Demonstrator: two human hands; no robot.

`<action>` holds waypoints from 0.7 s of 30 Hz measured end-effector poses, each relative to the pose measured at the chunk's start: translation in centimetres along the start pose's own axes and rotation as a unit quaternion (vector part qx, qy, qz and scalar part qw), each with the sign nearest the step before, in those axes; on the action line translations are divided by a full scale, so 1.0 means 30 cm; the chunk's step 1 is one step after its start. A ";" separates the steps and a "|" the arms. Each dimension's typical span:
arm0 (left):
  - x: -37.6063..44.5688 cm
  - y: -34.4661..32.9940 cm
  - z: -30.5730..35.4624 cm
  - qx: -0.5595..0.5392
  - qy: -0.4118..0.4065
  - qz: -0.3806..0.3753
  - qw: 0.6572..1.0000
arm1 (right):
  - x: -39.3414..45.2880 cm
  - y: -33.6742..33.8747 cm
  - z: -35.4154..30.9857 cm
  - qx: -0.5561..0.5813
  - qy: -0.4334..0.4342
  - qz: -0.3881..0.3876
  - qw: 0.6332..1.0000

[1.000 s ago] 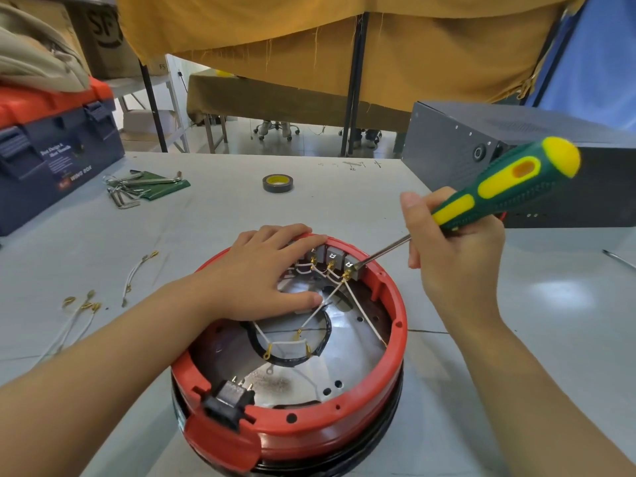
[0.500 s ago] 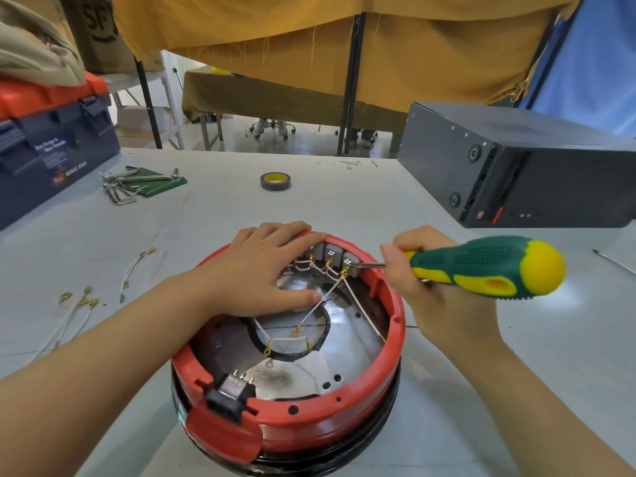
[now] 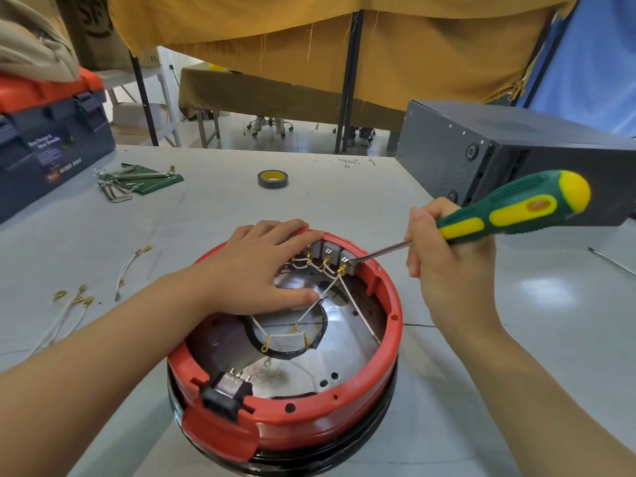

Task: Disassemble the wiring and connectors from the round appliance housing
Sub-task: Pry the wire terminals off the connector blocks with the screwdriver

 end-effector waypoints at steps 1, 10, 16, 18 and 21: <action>-0.001 0.000 -0.001 0.000 0.000 0.001 1.000 | 0.001 0.006 0.011 0.012 -0.014 0.012 1.000; -0.002 0.003 -0.001 -0.008 0.004 0.000 1.000 | -0.029 -0.002 0.037 -0.005 -0.033 -0.028 0.999; -0.001 0.002 -0.001 -0.010 0.003 -0.003 1.000 | -0.001 0.028 -0.021 0.024 -0.023 -0.056 0.998; -0.001 0.002 -0.001 -0.009 0.003 -0.002 1.000 | -0.001 0.017 -0.021 0.025 -0.039 -0.086 0.995; -0.001 0.002 -0.001 -0.008 0.003 -0.002 1.000 | -0.007 0.017 -0.010 0.018 -0.060 -0.110 0.992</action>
Point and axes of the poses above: each hand's wrist, its own x-axis towards the middle knuckle, its own y-axis out of the back of the hand, z = x × y, the point moved 9 cm from there along x, towards the middle knuckle
